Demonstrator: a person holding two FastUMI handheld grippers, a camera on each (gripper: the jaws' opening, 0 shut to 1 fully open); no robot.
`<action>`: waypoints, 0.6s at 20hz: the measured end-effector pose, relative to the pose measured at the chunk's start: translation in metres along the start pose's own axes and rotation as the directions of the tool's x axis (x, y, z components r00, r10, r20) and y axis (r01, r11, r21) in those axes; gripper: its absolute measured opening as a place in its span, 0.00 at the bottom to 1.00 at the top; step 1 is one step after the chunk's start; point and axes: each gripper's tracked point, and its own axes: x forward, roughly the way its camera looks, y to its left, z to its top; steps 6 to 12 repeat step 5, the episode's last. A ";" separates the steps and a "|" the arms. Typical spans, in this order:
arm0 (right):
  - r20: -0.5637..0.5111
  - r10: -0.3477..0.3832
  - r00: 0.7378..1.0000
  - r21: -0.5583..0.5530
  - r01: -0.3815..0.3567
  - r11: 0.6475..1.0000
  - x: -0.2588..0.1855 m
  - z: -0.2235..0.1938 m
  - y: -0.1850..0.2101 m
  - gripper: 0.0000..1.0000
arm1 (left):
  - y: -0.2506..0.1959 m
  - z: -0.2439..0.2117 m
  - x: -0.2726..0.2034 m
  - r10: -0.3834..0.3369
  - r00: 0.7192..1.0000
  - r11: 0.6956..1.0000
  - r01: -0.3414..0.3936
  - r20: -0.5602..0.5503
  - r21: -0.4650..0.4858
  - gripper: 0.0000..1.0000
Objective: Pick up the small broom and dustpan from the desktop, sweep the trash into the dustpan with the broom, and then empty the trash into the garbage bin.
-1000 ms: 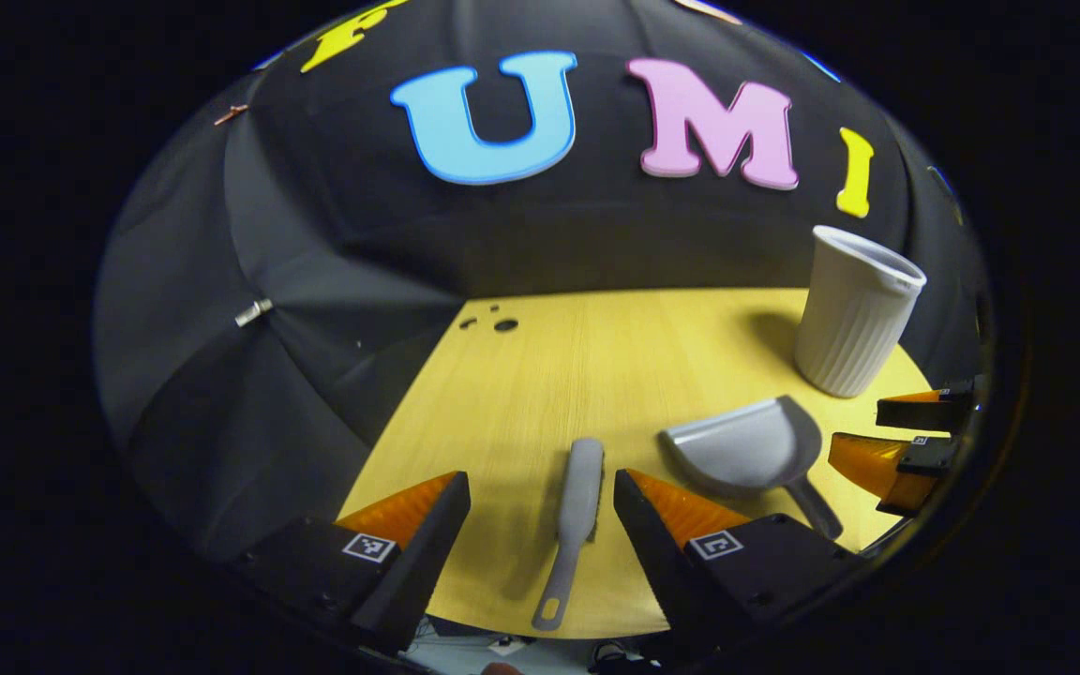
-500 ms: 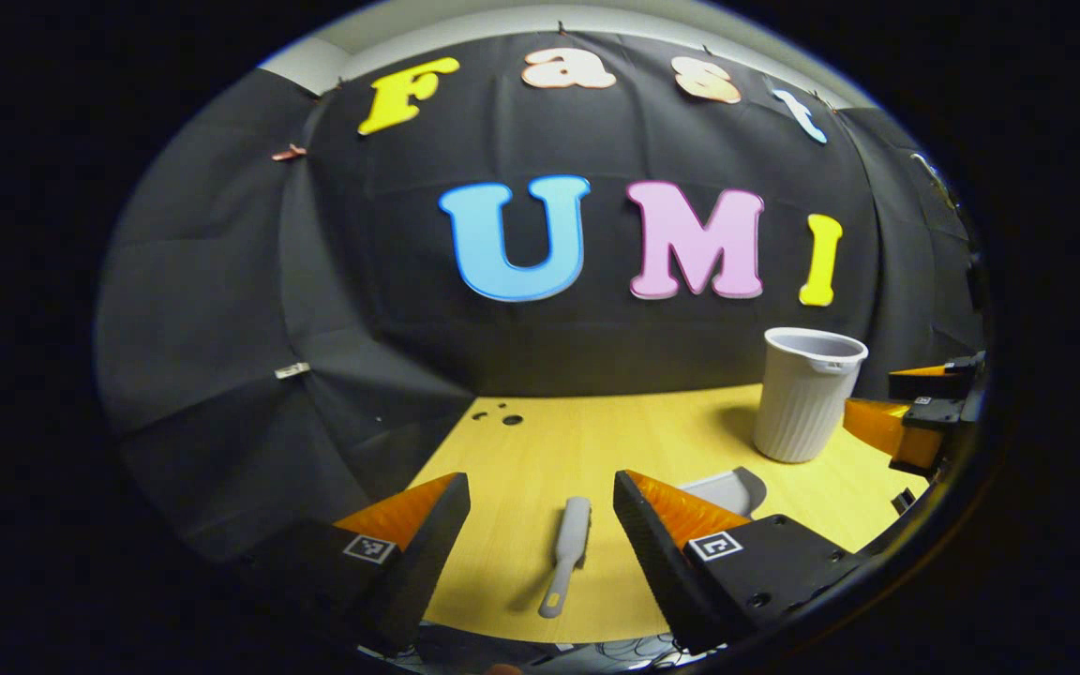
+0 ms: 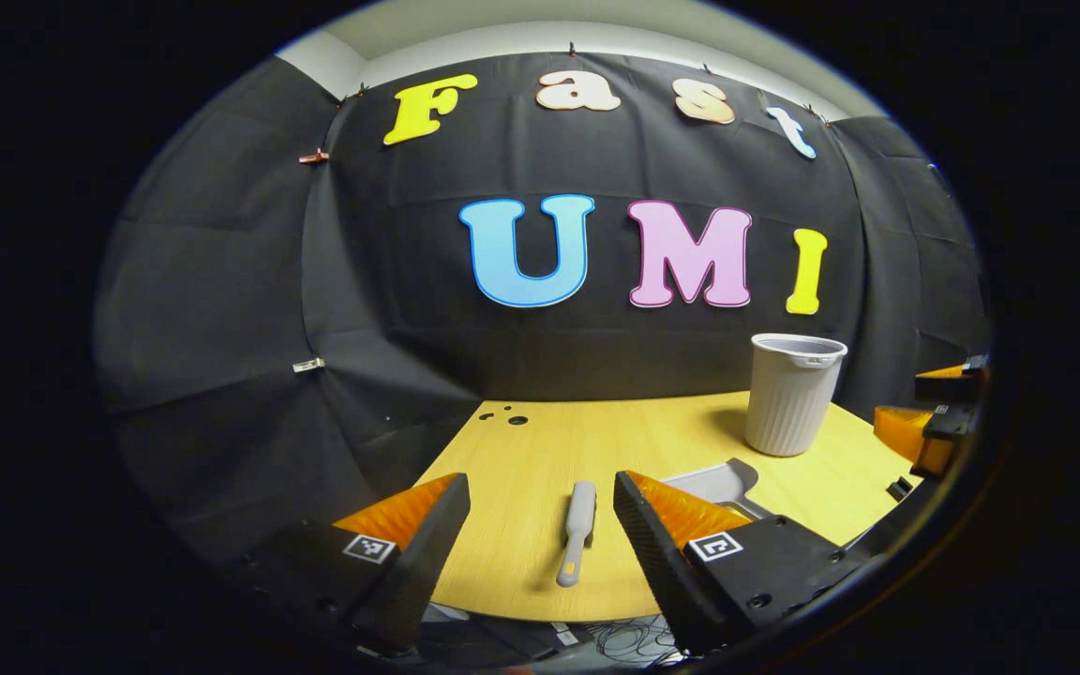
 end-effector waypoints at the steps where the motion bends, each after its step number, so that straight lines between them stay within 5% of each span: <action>1: -0.010 -0.005 1.000 0.013 0.005 1.000 -0.001 -0.003 -0.002 0.98 | -0.003 0.004 -0.002 -0.008 1.000 1.000 0.007 0.011 0.002 0.98; 12: -0.040 -0.020 0.999 0.042 0.021 0.999 -0.005 -0.006 -0.014 0.98 | -0.025 0.018 -0.006 -0.054 0.998 0.999 0.054 0.017 0.002 0.98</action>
